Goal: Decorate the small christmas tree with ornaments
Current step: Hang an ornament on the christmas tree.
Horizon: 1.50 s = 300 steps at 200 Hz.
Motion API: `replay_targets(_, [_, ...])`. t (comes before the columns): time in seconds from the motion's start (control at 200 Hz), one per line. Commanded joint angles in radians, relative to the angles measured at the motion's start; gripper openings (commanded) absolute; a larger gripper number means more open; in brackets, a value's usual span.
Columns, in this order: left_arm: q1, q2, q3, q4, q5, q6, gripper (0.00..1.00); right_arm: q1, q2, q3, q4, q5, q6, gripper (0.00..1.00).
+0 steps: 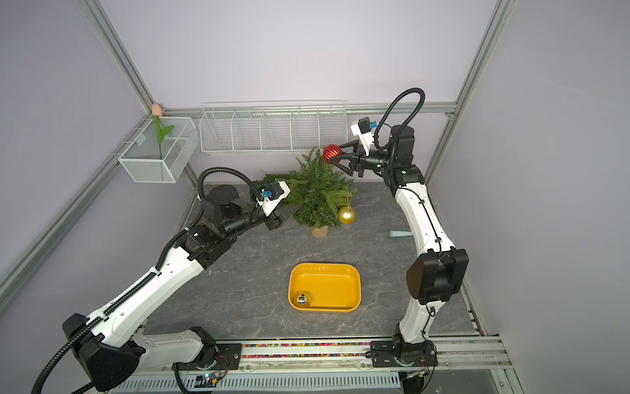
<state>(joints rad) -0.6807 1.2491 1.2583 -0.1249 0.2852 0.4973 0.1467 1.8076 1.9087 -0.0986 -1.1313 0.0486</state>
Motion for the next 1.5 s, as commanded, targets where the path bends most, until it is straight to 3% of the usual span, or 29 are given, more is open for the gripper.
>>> replay_targets(0.0, [0.0,0.004,0.011,0.004,0.009,-0.009,0.64,0.009,0.028,0.05,-0.06,0.027,-0.052,0.46])
replay_targets(0.335, [0.0,0.006,0.013,0.005,0.008,-0.01,0.64,0.038,0.085,0.173,-0.259,0.088,-0.178,0.45])
replay_targets(0.65, [0.0,0.007,0.013,0.003,0.005,-0.005,0.64,0.04,0.075,0.177,-0.379,0.13,-0.271,0.45])
replay_targets(1.495, [0.0,0.026,0.026,0.004,0.023,-0.008,0.63,0.014,-0.037,0.04,-0.34,0.128,-0.302,0.44])
